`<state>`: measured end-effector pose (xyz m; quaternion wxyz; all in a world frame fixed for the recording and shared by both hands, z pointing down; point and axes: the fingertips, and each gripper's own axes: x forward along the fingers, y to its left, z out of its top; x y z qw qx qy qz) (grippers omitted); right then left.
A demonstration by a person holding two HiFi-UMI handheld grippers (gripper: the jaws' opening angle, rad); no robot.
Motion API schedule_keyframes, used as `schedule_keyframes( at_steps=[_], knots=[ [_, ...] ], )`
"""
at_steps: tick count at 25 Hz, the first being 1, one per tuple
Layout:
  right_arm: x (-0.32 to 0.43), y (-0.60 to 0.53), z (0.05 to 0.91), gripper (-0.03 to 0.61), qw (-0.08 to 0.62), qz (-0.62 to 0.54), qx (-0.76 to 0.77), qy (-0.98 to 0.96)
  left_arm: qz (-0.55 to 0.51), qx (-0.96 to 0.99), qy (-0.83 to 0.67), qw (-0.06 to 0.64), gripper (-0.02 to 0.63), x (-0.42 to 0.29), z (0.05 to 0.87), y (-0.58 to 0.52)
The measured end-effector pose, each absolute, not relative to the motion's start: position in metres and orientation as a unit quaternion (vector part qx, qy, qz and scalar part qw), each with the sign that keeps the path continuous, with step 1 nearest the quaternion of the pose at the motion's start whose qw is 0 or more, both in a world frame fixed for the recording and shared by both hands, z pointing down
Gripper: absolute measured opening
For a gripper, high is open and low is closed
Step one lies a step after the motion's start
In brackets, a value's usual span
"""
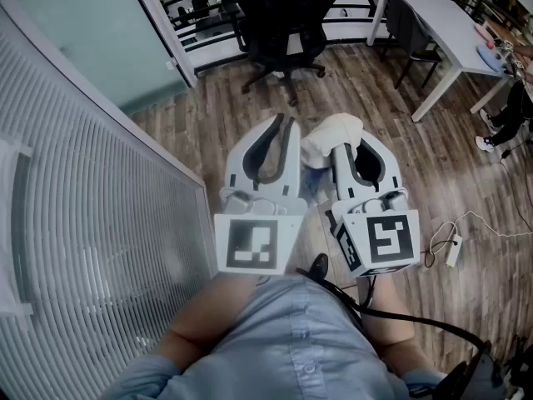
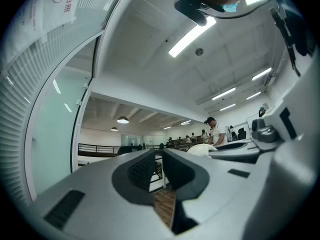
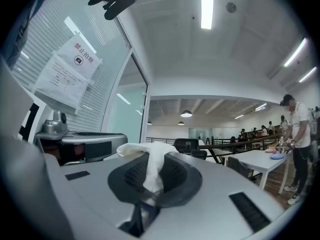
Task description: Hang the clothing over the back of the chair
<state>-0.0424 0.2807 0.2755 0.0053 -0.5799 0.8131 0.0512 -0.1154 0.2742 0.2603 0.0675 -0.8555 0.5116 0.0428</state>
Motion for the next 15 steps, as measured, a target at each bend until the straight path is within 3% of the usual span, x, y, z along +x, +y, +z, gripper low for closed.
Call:
schedule_keyframes(
  at_steps=[15],
  knots=[
    [-0.015,0.285,0.277,0.026,0.007,0.049,-0.572,0.819,0.037,-0.852,0.519,0.064,0.051,-0.088,0.263,0.278]
  ],
)
